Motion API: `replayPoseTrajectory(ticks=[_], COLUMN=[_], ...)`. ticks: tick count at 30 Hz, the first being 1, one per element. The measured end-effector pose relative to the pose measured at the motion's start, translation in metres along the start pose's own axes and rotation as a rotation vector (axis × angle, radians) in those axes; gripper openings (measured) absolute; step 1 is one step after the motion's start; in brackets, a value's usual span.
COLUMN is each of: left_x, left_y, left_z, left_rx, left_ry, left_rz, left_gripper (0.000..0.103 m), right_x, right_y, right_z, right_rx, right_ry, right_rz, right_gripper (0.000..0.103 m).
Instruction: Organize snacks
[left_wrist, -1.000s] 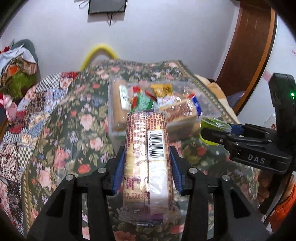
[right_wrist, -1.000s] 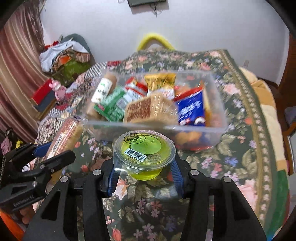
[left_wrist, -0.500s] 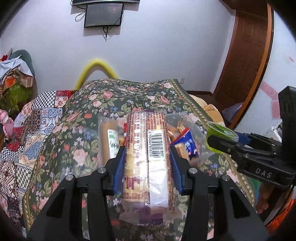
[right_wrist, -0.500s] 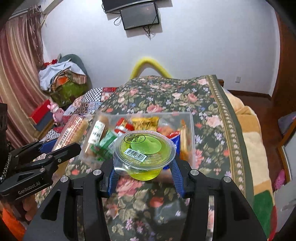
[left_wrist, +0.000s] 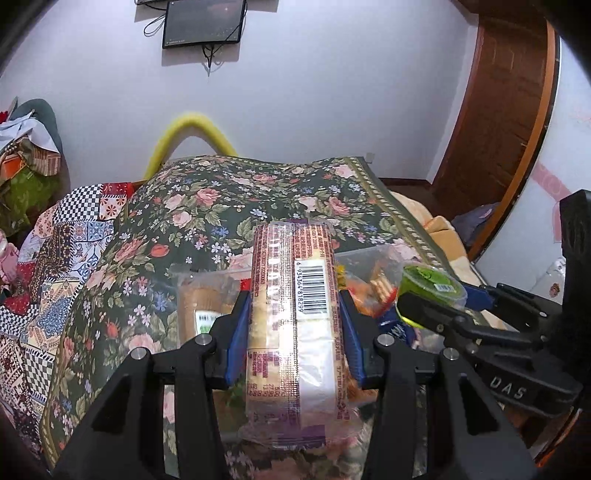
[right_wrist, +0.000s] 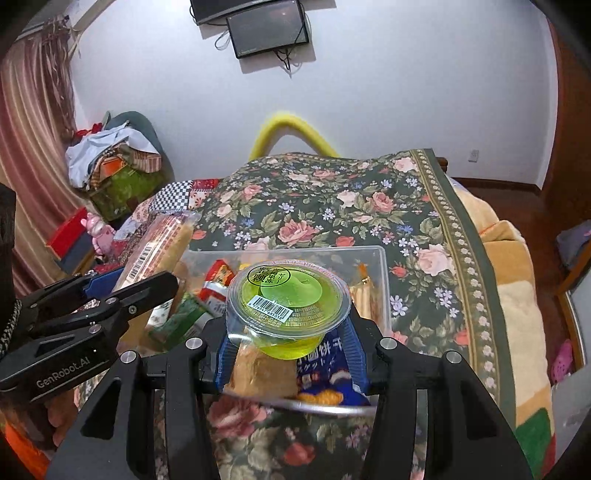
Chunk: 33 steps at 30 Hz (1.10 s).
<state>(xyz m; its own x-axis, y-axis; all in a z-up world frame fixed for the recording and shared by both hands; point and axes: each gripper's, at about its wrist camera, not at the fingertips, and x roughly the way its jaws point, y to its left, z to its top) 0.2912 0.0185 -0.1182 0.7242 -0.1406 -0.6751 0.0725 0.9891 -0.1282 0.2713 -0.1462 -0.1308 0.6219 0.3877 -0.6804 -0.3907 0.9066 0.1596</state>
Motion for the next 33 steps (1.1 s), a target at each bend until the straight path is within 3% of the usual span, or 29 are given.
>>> replayPoseTrajectory(ticks=[9, 15, 23, 29, 33], left_x=[0.032, 0.016, -0.053, -0.134, -0.187], left_y=[0.003, -0.001, -0.003, -0.009, -0.017], left_z=[-0.002, -0.004, 0.000, 0.002, -0.005], left_rx=[-0.013, 0.017, -0.005, 0.000, 0.020], left_ry=[0.054, 0.031, -0.073, -0.208, -0.302], left_rz=[-0.019, 0.001, -0.006, -0.001, 0.013], left_gripper=[0.045, 0.049, 0.049, 0.049, 0.049], right_x=[0.029, 0.025, -0.039, -0.117, -0.162], right_y=[-0.002, -0.006, 0.004, 0.018, 0.031], right_z=[0.000, -0.004, 0.005, 0.012, 0.010], right_rx=[-0.010, 0.007, -0.007, -0.030, -0.052], right_ry=[0.055, 0.073, -0.034, -0.162, -0.248], right_rz=[-0.006, 0.006, 0.001, 0.003, -0.001], right_gripper=[0.047, 0.053, 0.058, 0.059, 0.066])
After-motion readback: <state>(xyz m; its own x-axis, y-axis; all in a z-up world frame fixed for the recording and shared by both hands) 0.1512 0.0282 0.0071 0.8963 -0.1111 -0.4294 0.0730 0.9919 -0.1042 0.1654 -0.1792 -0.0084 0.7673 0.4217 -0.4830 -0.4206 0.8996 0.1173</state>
